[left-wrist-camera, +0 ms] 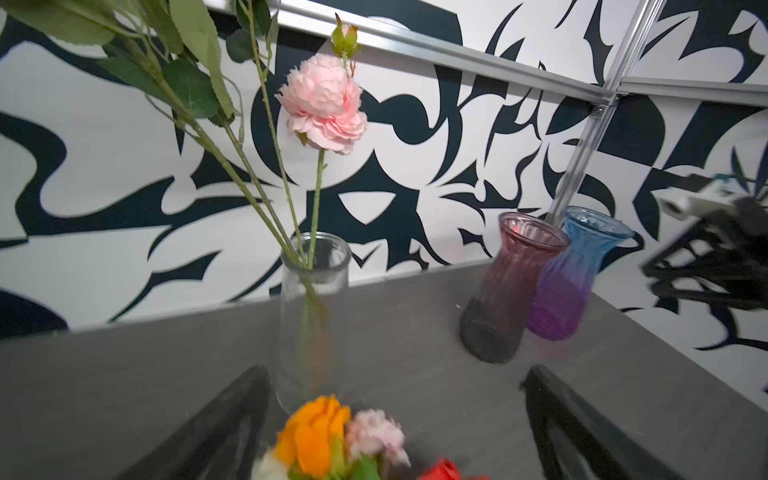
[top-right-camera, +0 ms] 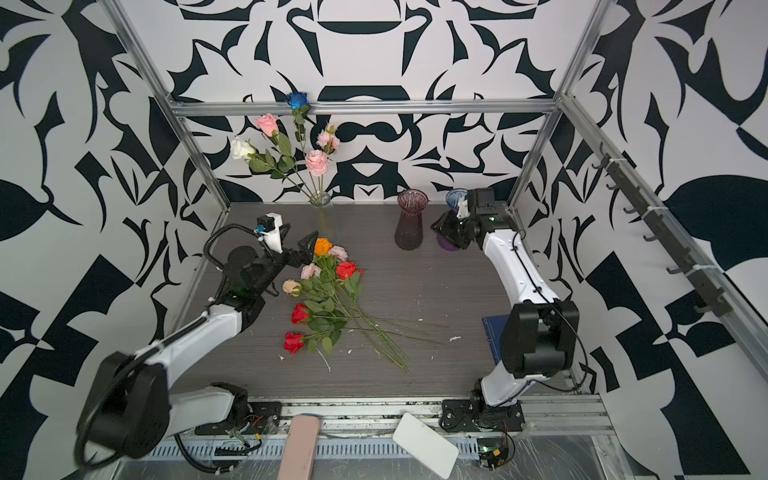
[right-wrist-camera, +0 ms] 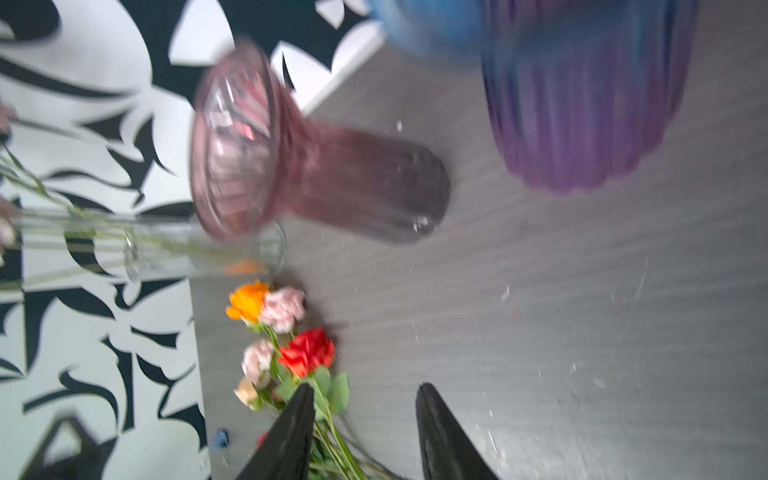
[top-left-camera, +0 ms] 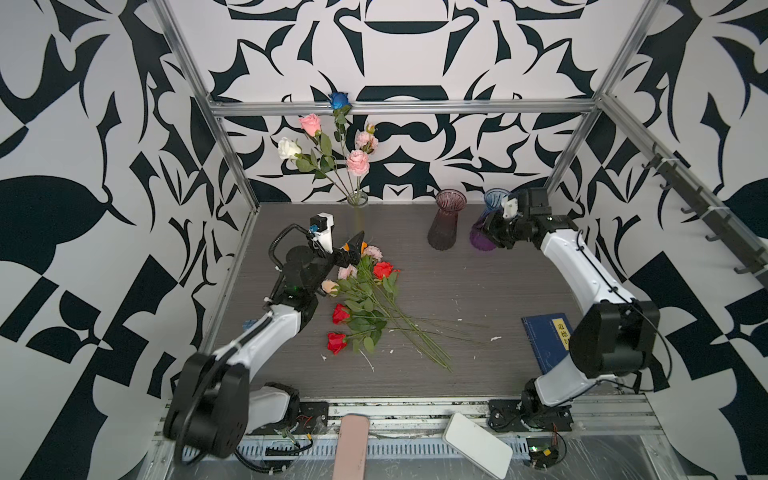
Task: Arrange the flowers into the vase
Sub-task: 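Reach the right gripper to the pink glass vase and grasp it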
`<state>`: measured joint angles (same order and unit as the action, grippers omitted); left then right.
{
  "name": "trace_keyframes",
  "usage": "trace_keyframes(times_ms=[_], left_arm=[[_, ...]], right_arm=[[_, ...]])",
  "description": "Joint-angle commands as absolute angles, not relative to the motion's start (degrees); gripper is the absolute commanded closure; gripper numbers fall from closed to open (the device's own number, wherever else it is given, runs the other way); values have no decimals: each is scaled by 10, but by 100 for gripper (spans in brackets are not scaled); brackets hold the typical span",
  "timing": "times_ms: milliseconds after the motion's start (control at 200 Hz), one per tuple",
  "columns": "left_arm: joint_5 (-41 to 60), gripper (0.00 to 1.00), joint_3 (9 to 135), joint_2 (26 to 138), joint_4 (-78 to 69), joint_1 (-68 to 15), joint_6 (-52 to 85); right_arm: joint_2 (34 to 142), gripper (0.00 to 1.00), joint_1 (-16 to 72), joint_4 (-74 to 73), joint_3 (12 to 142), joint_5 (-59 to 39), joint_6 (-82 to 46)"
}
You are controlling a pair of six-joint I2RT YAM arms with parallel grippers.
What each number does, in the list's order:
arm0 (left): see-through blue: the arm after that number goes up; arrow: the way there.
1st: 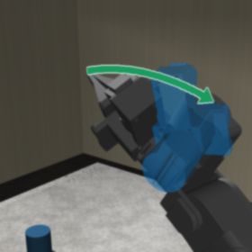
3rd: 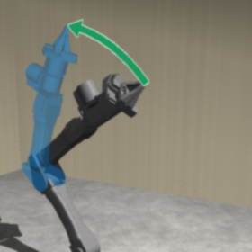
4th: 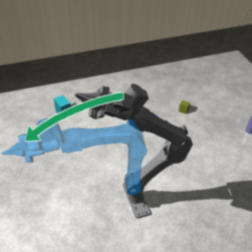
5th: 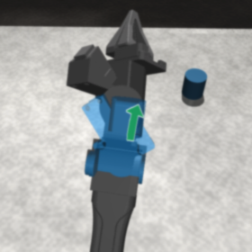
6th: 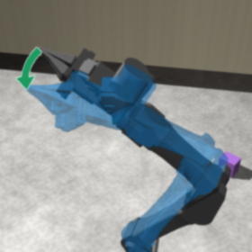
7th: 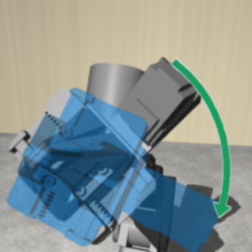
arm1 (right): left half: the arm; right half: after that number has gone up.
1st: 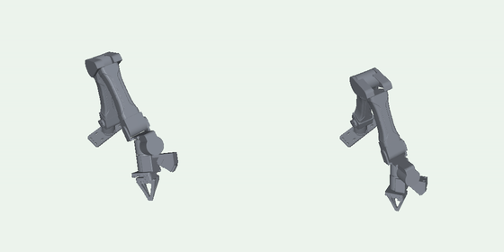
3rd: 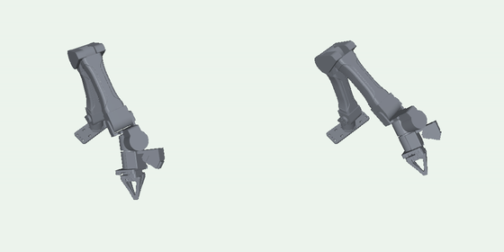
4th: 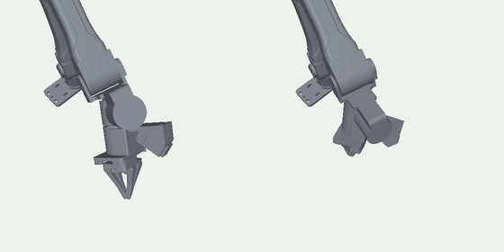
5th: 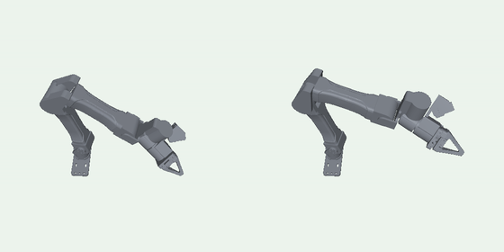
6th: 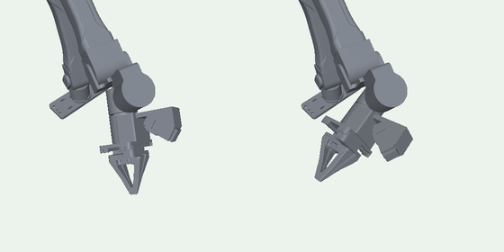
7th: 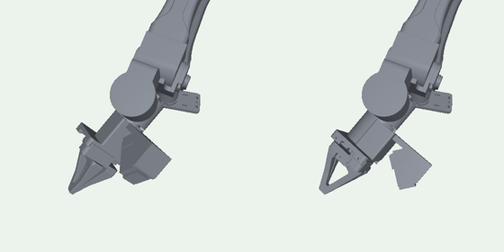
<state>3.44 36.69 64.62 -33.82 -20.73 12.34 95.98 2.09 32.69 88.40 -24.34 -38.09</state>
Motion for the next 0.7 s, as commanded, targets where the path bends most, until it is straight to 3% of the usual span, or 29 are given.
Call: trace_keyframes(times_ms=[0,270,565,695], left_arm=[[-37,1,342,542,-116,-245,204],[-66,1,321,368,74,-254,257],[-56,1,327,357,120,-254,273],[-56,1,322,369,111,-254,282]], right_arm=[[1018,56,17,342,982,-259,-406],[1143,56,18,393,1150,-283,-423],[1210,61,22,391,1218,-302,-453],[1215,68,28,414,1229,-300,-439]])
